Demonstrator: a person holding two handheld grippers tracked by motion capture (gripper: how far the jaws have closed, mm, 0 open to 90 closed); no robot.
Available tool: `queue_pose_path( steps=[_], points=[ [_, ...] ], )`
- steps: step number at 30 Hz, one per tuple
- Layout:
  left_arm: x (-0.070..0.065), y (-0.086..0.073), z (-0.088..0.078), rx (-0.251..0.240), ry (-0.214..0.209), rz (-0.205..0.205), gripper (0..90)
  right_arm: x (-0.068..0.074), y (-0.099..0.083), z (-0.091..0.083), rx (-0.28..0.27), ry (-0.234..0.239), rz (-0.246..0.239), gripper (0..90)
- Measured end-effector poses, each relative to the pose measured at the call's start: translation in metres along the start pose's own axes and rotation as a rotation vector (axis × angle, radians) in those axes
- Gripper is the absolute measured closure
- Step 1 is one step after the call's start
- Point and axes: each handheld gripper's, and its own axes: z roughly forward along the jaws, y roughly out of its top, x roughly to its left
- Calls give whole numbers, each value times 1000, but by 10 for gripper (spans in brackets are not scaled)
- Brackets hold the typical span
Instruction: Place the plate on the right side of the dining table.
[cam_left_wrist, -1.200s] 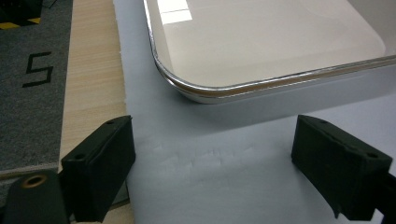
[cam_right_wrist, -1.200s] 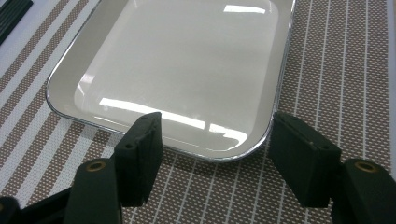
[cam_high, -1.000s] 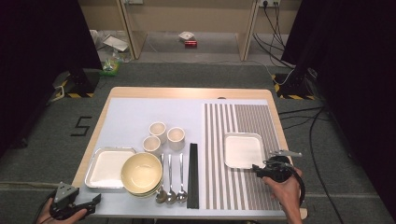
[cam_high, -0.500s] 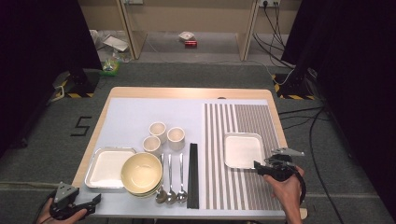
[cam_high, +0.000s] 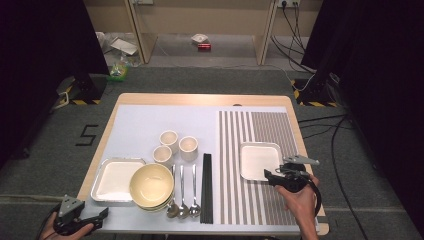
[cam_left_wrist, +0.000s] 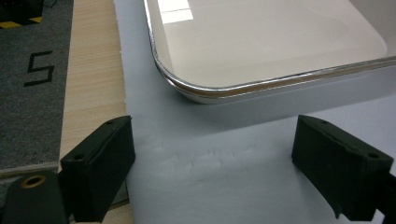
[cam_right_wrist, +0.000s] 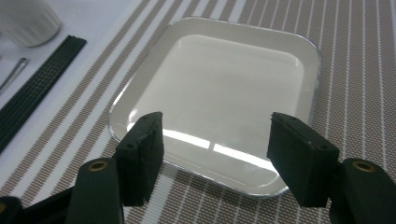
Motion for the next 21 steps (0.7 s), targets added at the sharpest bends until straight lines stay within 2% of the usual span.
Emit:
queue_pose_path(
  steps=[21],
  points=[
    [0,0,1,-3,4,-3,115,60,29,15,-25,129,-92,393]
  ],
)
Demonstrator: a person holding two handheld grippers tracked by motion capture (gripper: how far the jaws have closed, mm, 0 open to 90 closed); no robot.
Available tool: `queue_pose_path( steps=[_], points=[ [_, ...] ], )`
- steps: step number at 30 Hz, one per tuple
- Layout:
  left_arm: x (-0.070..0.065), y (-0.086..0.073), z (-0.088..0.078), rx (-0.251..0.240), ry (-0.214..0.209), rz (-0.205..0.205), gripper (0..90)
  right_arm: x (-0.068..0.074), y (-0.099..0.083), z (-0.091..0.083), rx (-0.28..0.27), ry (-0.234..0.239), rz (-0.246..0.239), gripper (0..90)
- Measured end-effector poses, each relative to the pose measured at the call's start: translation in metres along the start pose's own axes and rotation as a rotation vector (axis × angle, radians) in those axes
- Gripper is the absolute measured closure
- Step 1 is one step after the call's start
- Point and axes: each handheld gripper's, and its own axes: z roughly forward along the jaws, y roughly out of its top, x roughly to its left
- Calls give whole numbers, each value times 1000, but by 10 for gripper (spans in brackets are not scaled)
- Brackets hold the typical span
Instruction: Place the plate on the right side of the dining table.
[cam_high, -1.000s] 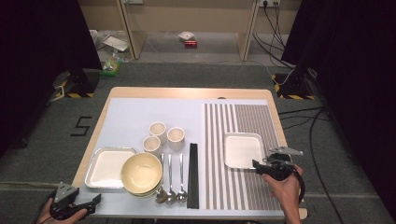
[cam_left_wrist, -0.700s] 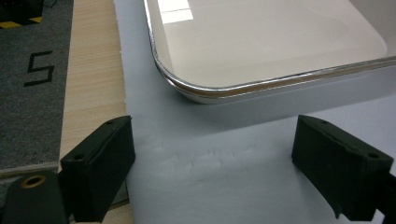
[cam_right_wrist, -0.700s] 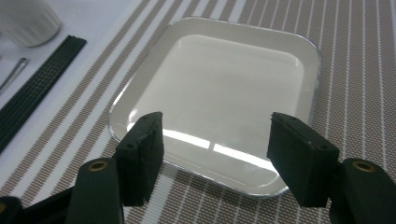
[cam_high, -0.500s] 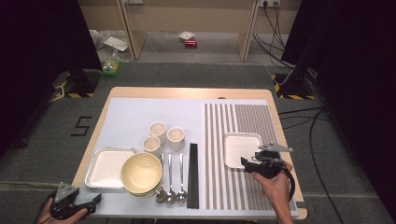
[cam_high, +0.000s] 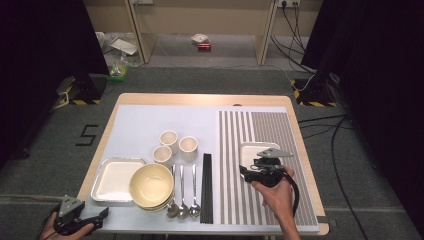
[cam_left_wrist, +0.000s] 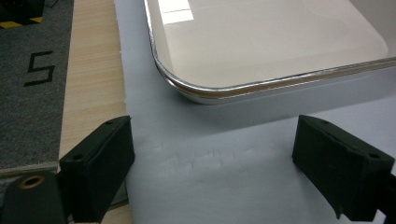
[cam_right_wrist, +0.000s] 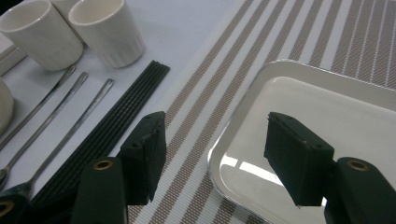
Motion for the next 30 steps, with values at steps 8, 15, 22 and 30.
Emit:
queue_pose_path(
  steps=[8,15,22,30],
  points=[
    [-1,0,0,-3,4,-8,111,13,6,7,-2,31,-15,393],
    [-1,0,1,-3,6,-12,107,20,10,10,-13,61,-14,391],
    [-2,0,1,-1,6,-10,100,31,15,13,-21,84,-33,388],
    [-2,0,1,-1,9,-10,100,43,18,21,-19,117,-58,376]
  ],
)
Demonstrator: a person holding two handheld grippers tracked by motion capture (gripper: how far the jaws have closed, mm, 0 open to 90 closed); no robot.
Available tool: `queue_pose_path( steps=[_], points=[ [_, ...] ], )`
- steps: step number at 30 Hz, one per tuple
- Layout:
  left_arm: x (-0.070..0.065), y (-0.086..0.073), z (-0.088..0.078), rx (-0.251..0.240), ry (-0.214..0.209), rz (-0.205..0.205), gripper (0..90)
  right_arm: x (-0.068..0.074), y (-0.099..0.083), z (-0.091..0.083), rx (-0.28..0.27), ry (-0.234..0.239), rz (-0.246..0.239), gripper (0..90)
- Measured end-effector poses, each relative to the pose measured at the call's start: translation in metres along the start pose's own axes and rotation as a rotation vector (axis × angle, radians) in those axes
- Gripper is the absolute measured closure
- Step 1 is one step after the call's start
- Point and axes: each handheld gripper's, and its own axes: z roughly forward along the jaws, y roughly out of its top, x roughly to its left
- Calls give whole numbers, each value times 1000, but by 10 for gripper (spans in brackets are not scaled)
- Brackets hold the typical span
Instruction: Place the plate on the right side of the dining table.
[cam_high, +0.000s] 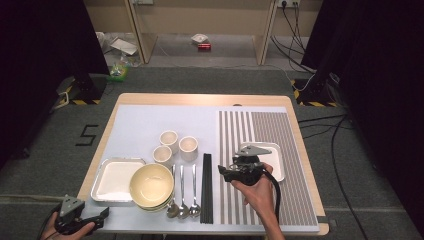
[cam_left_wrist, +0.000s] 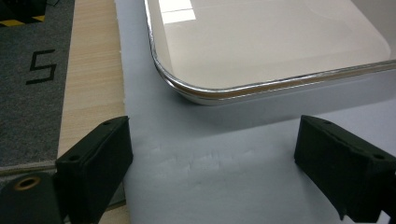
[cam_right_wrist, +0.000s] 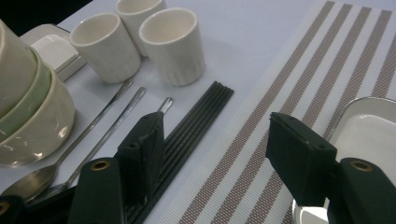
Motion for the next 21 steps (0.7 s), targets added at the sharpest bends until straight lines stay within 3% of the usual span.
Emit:
queue_pose_path(
  steps=[21],
  points=[
    [0,2,0,13,3,0,100,20,11,19,-4,80,-10,352]
  ],
)
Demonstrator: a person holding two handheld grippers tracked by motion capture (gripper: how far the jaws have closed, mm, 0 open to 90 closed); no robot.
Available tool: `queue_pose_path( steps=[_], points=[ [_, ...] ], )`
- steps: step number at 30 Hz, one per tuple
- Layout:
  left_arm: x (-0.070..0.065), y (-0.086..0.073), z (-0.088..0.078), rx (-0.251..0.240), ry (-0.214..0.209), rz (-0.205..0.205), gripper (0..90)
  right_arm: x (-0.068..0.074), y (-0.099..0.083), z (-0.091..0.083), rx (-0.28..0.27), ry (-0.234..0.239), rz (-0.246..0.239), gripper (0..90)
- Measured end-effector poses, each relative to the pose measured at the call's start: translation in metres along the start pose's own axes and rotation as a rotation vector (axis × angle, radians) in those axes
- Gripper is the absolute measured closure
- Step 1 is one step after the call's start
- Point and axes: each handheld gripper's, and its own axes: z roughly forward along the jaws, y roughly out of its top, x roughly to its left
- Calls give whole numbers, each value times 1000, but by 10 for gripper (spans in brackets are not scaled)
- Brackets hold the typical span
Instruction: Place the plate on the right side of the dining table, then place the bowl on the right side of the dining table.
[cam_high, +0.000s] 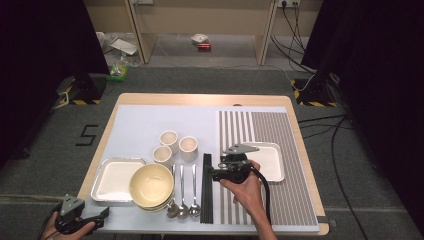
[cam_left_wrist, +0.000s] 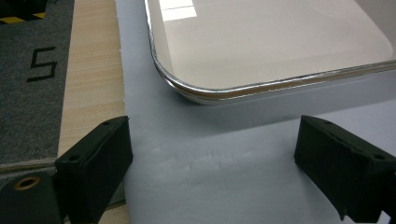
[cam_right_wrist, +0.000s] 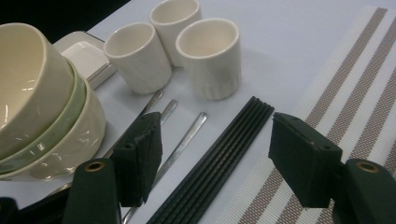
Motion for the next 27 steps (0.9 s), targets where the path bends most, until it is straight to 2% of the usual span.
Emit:
queue_pose_path(
  steps=[13,27],
  points=[
    [0,0,0,-3,-3,-3,100,18,6,12,8,51,-21,342],
    [0,0,0,0,1,-1,99,20,7,15,9,67,-19,342]
  ],
)
